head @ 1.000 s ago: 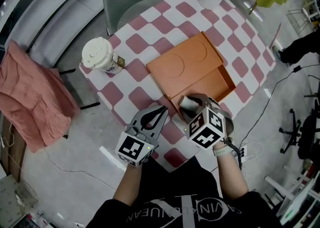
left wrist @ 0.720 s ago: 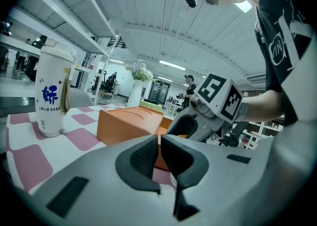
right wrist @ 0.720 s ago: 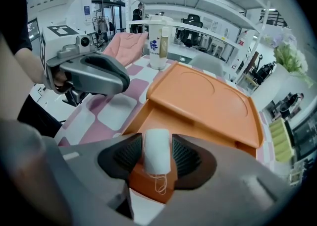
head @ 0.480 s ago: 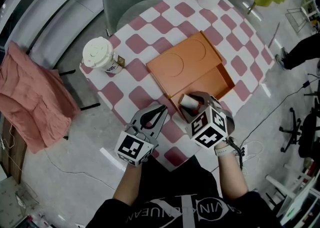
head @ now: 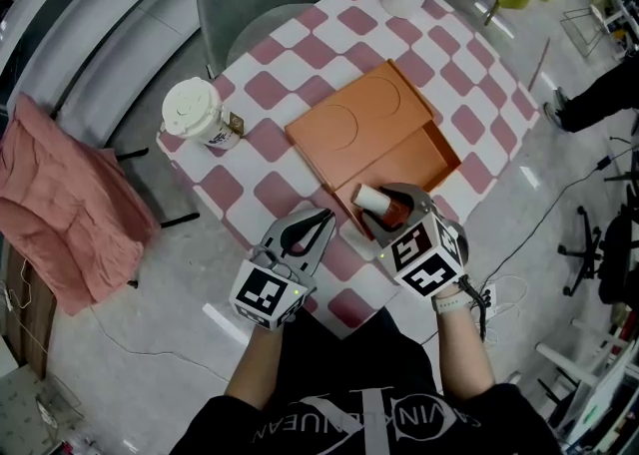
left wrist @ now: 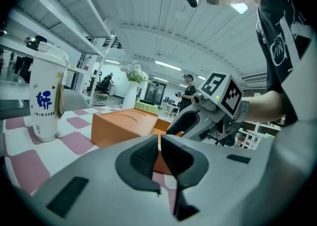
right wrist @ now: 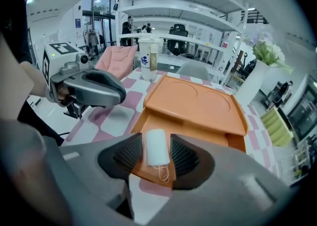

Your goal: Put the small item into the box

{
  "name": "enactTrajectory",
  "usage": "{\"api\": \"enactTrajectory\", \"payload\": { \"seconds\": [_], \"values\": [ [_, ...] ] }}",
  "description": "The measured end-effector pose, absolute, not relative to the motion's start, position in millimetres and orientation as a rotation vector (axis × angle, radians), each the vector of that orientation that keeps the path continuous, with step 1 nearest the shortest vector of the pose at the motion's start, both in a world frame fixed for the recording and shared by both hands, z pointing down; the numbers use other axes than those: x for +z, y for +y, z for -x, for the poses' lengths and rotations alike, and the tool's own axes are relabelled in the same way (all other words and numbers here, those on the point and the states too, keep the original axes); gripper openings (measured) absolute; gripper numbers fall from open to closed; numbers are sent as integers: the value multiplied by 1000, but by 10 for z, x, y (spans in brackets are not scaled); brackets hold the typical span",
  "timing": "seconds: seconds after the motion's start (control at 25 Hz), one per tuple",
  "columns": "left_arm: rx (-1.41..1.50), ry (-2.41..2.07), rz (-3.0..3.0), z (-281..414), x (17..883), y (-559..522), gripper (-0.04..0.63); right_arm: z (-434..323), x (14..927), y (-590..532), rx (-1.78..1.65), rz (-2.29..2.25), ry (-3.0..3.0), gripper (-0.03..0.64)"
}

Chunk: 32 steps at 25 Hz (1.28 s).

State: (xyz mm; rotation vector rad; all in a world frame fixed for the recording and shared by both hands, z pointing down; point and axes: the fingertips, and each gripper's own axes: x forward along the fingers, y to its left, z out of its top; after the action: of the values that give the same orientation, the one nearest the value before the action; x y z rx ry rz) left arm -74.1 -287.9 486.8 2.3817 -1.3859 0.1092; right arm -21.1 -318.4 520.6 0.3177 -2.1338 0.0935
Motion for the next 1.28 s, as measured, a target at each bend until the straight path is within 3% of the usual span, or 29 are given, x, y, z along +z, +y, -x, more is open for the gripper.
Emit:
{"api": "enactTrajectory", "payload": {
  "seconds": [0.2,1.08,1.28],
  "values": [
    [111,-1361,-2411,683,4811,-2863,21,135,5080,-3172,145,-393,-2187,172],
    [16,-1294,-2522,487,4317,-2802,20,-166,4361,-2998,306,-729,-2451,10],
    [-27,-1299,-2552,469,4178,-2779,21,-232,4187,-2951,296,-784,-2510,7]
  ]
}}
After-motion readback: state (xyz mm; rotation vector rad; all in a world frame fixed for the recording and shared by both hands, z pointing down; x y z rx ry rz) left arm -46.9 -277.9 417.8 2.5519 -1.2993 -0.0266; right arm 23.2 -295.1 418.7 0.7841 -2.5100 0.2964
